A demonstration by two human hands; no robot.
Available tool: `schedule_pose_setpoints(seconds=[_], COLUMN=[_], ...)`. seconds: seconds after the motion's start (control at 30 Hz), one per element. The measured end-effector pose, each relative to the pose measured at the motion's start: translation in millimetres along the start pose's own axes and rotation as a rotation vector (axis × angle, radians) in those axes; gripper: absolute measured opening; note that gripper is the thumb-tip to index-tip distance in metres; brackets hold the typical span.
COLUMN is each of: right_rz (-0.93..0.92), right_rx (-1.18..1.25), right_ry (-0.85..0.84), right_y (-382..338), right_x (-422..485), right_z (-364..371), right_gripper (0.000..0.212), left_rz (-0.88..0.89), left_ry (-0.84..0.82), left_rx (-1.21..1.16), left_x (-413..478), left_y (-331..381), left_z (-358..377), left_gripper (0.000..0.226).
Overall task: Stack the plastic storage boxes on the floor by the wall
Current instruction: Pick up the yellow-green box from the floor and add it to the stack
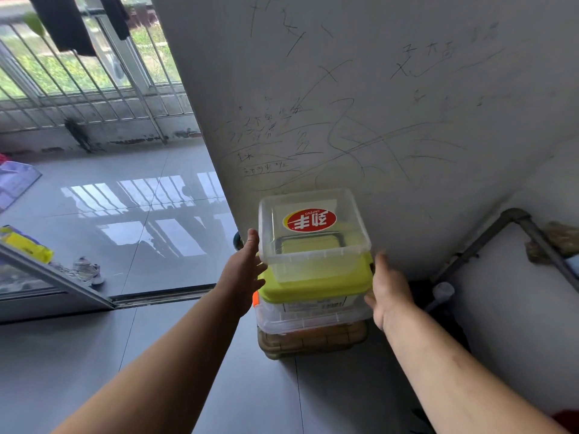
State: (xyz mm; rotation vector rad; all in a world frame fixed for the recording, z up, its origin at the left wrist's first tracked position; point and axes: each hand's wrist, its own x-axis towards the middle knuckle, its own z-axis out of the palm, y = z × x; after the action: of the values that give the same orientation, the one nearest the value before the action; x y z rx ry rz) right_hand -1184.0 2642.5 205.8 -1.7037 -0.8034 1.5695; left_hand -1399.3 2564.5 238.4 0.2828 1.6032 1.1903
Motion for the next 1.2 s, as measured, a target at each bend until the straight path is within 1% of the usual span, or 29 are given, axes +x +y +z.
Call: schedule_pose_setpoints(seconds=[0.07, 0.13, 0.27, 0.43, 0.53, 0.6, 0.63, 0.73, 0.9, 1.0, 1.07, 1.1, 1.2], right_rz=[0.141, 0.2, 0.2, 0.169, 0.153, 0.155, 0.16, 0.173, 0.201, 0.2, 0.192, 0.184, 0.139], right_rx=[0.117, 0.197, 0.267, 0.227, 0.145, 0.136, 0.133, 0.113, 0.071, 0.036, 0.011, -0.007, -0.085], right_ry=[-0.061, -0.134, -0.173, -0.171, -0.125, -0.11, -0.113, -0.113, -0.121, -0.126, -0.138, -0.148, -0.161], right_y=[10, 19, 26, 27, 27, 29, 30, 33, 36, 35, 35, 34, 36], right_x=[4, 9, 17, 24, 26, 29, 30, 33, 37, 38, 38, 37, 38], right_z=[-6, -8, -6, -2, -4, -5, -6, -8, -10, -11, -12, -13, -14], right_gripper=[0.049, 0.053, 0.052, 0.042, 0.042, 0.041, 0.041, 0.04, 0.04, 0.041, 0.036, 0.033, 0.036], left_rz=[-0.04, -0.062, -0.057, -0.069, -0.061, -0.055, -0.059, -0.119, -0.193, -0.205, -0.218, -0.224, -0.213], left_ry=[0.021, 0.041, 0.073, 0.08, 0.074, 0.069, 0.066, 0.038, 0.015, 0.015, 0.022, 0.026, 0.037], left_rx=[0.004, 0.006, 0.004, 0.017, 0.021, 0.022, 0.029, 0.062, 0.096, 0.094, 0.09, 0.093, 0.086], left_x=[0, 0, 1, 0, 0, 0, 1, 4, 3, 4, 5, 5, 6], left_y=[-6, -12, -22, -26, -26, -25, -25, -27, -28, -28, -26, -26, -25], left_z=[-3, -6, -11, -11, -11, -11, -11, -10, -4, -3, -3, -3, -4], left_gripper=[0.084, 0.086, 0.08, 0.08, 0.068, 0.063, 0.065, 0.086, 0.111, 0.115, 0.116, 0.116, 0.112])
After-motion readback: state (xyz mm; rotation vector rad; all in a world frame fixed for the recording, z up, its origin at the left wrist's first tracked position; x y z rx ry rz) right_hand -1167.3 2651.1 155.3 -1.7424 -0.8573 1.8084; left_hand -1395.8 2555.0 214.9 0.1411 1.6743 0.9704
